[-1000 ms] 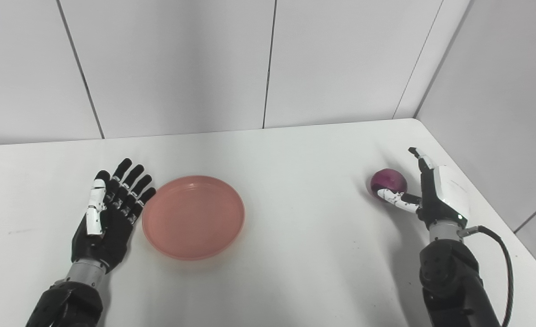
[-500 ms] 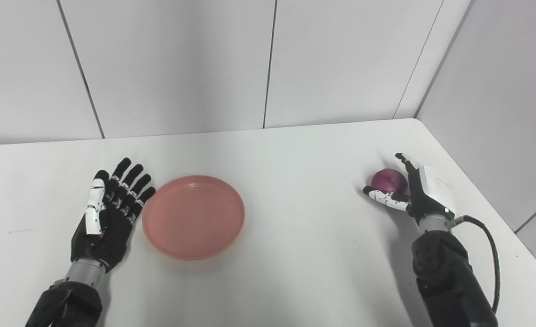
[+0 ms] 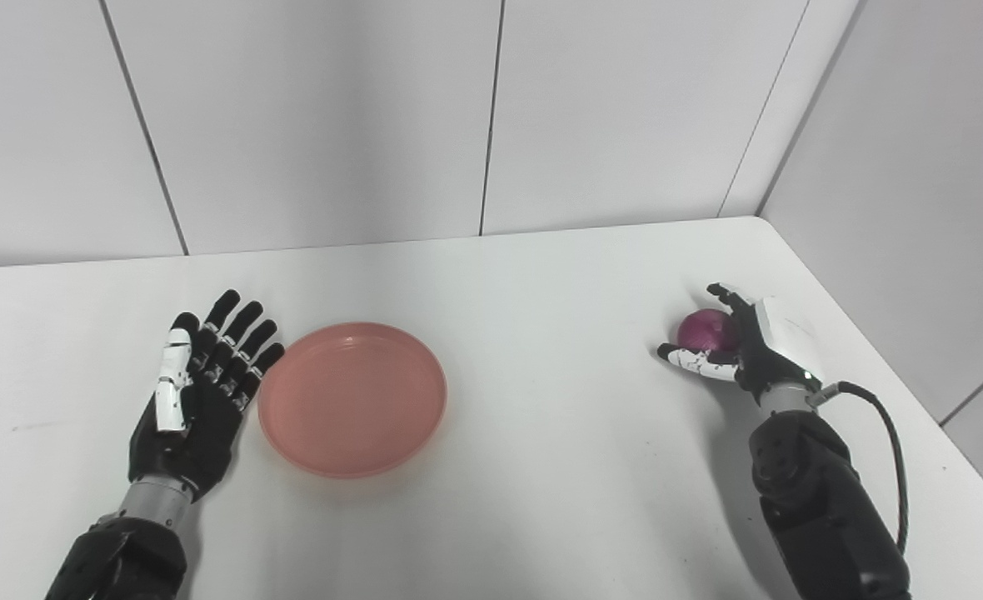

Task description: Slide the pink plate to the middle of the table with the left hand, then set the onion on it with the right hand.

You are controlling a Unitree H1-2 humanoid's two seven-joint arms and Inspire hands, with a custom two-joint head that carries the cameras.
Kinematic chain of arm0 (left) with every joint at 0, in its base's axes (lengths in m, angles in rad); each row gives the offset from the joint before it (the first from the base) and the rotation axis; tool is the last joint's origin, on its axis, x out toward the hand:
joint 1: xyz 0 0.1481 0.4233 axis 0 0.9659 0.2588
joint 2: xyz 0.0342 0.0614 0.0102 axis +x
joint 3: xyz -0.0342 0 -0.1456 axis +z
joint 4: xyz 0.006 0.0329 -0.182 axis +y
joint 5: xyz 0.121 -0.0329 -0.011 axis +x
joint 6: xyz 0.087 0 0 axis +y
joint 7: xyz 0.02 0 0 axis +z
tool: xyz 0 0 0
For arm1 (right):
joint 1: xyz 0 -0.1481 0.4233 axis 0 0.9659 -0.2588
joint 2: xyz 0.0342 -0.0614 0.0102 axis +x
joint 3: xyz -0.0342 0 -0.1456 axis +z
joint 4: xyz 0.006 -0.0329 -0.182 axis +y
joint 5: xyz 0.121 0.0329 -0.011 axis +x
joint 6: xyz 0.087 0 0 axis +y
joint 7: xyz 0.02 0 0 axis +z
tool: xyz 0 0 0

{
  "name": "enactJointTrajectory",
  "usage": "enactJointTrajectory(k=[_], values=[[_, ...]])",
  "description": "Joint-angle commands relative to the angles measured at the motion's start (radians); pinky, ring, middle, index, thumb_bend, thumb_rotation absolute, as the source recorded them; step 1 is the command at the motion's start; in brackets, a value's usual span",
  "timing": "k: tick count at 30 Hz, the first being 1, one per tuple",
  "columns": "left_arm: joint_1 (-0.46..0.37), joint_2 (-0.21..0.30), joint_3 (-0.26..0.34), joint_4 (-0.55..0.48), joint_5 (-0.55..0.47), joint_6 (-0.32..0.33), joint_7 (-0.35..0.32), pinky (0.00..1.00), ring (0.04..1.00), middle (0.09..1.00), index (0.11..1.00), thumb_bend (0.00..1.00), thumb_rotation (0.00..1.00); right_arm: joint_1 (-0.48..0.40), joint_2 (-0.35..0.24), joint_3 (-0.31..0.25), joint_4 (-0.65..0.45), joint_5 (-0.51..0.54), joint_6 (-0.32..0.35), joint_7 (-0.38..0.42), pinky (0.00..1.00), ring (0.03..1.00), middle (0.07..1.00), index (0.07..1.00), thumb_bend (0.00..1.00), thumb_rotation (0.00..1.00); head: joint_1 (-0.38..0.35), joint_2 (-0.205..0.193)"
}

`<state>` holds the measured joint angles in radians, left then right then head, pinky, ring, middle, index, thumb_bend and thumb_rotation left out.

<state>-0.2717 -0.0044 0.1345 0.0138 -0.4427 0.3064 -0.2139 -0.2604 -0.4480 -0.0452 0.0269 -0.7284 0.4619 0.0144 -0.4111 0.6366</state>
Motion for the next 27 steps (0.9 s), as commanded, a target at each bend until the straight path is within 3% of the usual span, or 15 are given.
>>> enactJointTrajectory(k=[1,8,12,22,25,27], values=[[-0.034,0.004,-0.002,-0.04,-0.013,-0.034,-0.01,0.92,0.935,0.948,0.938,0.48,1.0,-0.035,-0.031,-0.009,-0.038,-0.016,0.007,0.016,0.68,0.798,0.844,0.849,1.0,0.36,0.0,0.0],[-0.035,0.001,-0.002,-0.045,-0.011,-0.026,-0.001,0.91,0.93,0.942,0.932,0.49,1.0,-0.036,-0.012,-0.062,-0.066,-0.083,0.008,0.119,0.59,0.736,0.791,0.845,0.99,0.27,-0.001,0.004],[-0.035,0.001,-0.004,-0.046,-0.008,-0.025,0.002,0.91,0.932,0.944,0.934,0.49,1.0,-0.036,-0.002,-0.085,-0.077,-0.115,0.008,0.158,0.63,0.766,0.821,0.847,0.98,0.25,0.0,0.004],[-0.035,0.002,-0.004,-0.045,-0.009,-0.024,0.001,0.92,0.932,0.942,0.936,0.49,1.0,-0.03,-0.001,-0.105,-0.069,-0.126,0.008,0.155,0.63,0.768,0.82,0.842,0.89,0.25,0.002,0.004],[-0.035,0.002,-0.005,-0.042,-0.01,-0.028,-0.002,0.92,0.932,0.943,0.935,0.48,1.0,-0.025,-0.003,-0.107,-0.071,-0.102,0.007,0.137,0.54,0.675,0.743,0.817,0.84,0.23,0.003,0.004],[-0.035,0.002,-0.005,-0.041,-0.01,-0.028,-0.003,0.91,0.932,0.944,0.935,0.48,1.0,-0.024,-0.005,-0.107,-0.074,-0.094,0.007,0.134,0.53,0.659,0.729,0.808,0.83,0.23,0.003,0.004]])
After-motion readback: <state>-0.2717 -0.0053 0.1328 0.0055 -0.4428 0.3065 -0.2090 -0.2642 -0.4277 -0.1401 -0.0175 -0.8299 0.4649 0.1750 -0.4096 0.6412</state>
